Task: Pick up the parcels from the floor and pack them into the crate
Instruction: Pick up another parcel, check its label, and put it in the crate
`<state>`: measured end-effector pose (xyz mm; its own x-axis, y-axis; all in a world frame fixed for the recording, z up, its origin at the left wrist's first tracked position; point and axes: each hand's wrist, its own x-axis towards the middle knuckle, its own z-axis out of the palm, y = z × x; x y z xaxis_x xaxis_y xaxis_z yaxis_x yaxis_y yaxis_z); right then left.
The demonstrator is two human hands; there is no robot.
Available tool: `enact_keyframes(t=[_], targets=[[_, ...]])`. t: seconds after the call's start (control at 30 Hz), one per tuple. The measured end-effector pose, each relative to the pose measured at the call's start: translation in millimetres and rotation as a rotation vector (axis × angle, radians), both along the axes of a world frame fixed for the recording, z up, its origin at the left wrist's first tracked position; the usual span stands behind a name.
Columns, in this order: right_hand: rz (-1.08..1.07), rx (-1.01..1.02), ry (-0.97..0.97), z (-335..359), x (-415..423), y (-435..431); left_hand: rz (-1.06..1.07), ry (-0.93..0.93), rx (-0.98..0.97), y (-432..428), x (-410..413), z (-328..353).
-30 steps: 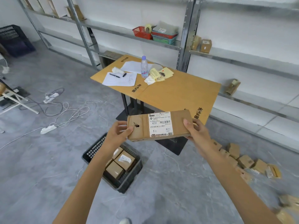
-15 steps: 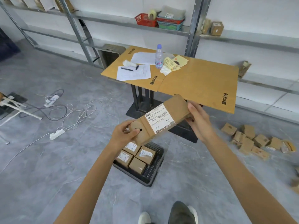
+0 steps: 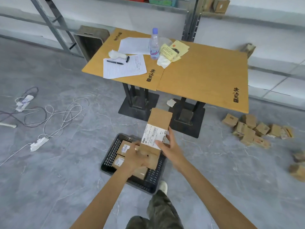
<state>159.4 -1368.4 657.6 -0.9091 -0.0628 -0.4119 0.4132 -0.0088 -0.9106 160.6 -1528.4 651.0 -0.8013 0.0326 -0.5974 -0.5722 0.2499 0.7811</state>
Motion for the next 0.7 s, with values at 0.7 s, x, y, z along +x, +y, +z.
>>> enact_keyframes(t=[0.7], targets=[[0.005,0.740,-0.426,-434,1,-102,-0.704,-0.342,-0.350,-41,-22,-453]])
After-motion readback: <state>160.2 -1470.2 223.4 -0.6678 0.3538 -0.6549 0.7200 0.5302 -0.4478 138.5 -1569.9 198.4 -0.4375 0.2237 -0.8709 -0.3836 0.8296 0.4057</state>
